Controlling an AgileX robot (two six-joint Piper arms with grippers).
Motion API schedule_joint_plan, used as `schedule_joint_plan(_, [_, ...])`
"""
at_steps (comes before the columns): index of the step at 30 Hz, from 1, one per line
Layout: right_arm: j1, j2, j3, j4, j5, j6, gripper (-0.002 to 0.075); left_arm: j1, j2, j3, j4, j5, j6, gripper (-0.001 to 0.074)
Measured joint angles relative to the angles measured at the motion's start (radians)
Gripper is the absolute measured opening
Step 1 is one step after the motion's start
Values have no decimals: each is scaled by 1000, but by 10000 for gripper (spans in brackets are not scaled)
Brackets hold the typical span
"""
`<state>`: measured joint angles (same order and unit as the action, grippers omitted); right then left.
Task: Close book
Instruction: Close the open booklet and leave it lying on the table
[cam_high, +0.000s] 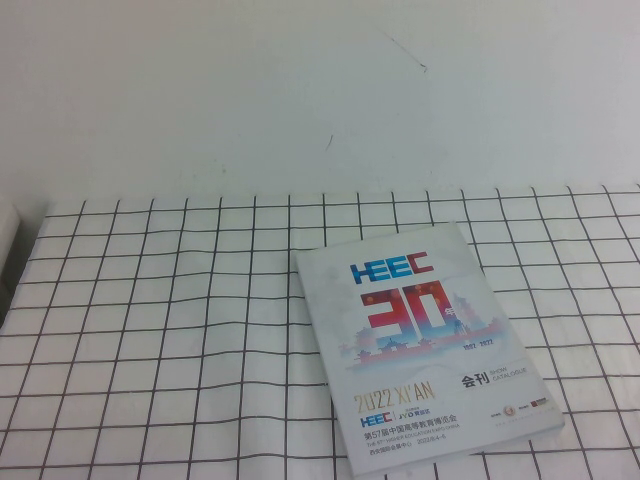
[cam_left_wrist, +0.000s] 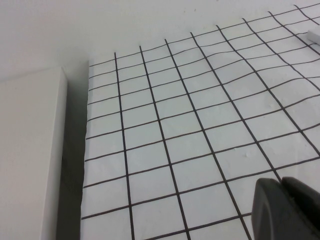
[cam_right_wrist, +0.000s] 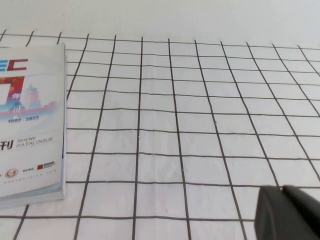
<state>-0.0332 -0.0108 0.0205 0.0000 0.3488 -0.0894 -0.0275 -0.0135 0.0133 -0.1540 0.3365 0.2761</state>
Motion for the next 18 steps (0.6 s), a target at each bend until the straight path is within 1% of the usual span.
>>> schedule_joint_plan(2, [0,0,0,0,0,0,-3,0,0,0,0,0,-10,-3])
schedule_joint_plan(9, [0,0,0,0,0,0,-3,0,0,0,0,0,-128,-2])
schedule_joint_plan(18, [0,0,0,0,0,0,-3,0,0,0,0,0,-124,-3])
